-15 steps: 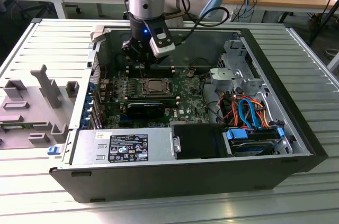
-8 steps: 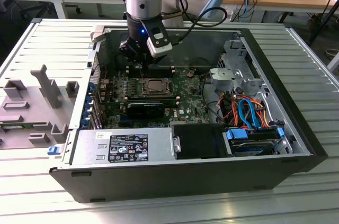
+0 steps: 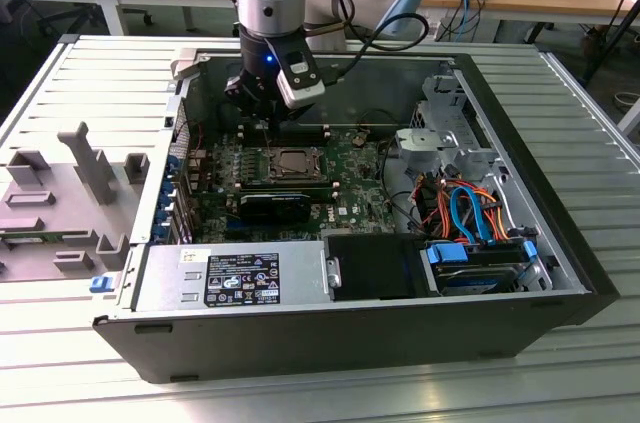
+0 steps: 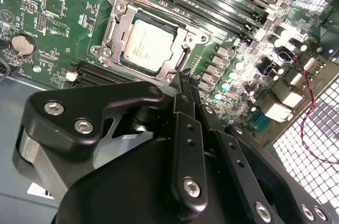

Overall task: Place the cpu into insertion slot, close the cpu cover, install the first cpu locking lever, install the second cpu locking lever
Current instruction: 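Install the first cpu locking lever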

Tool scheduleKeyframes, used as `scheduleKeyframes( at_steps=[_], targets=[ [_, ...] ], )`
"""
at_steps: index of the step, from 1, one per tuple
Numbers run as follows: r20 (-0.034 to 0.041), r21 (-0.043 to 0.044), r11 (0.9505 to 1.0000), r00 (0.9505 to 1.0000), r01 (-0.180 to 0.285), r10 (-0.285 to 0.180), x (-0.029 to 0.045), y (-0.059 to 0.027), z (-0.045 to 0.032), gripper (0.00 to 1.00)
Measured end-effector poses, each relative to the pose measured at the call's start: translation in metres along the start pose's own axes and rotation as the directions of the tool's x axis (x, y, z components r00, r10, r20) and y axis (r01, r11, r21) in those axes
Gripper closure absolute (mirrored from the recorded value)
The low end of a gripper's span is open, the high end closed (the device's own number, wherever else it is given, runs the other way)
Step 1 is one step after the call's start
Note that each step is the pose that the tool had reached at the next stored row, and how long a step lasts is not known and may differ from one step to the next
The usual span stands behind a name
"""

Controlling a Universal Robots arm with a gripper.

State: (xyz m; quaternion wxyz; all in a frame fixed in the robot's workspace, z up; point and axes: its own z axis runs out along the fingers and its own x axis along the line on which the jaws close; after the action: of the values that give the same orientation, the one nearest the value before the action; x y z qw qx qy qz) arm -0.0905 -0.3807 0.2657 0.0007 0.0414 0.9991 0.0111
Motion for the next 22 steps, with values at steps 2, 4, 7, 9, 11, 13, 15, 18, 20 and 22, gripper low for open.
scheduleKeyframes(
  at_steps=[2, 4, 7, 9, 11, 13, 15, 18, 20, 22],
  targets=[
    [0.0000, 0.0003, 1.0000, 1.0000, 0.000, 0.000, 0.0006, 0.0017, 0.0000, 0.89],
    [0.0000, 0.0004, 1.0000, 1.0000, 0.000, 0.000, 0.0018, 0.0030, 0.0000, 0.89],
    [0.0000, 0.0004, 1.0000, 1.0000, 0.000, 0.000, 0.0045, 0.0051, 0.0001, 0.89],
    [0.0000, 0.0004, 1.0000, 1.0000, 0.000, 0.000, 0.0067, 0.0060, 0.0001, 0.89],
    [0.0000, 0.0003, 1.0000, 1.0000, 0.000, 0.000, 0.0097, 0.0066, 0.0002, 0.89],
    [0.0001, 0.0004, 1.0000, 1.0000, 0.000, 0.000, 0.0116, 0.0070, 0.0002, 0.89],
    [0.0000, 0.0005, 1.0000, 1.0000, 0.000, 0.000, 0.0154, 0.0091, 0.0004, 0.89],
    [0.0001, 0.0009, 1.0000, 1.0000, 0.003, -0.003, 0.0196, 0.0110, 0.0007, 0.89],
    [0.0000, 0.0013, 1.0000, 1.0000, 0.005, -0.005, 0.0219, 0.0124, 0.0008, 0.89],
    [0.0000, 0.0017, 1.0000, 1.0000, 0.009, -0.009, 0.0244, 0.0139, 0.0009, 0.89]
  ],
)
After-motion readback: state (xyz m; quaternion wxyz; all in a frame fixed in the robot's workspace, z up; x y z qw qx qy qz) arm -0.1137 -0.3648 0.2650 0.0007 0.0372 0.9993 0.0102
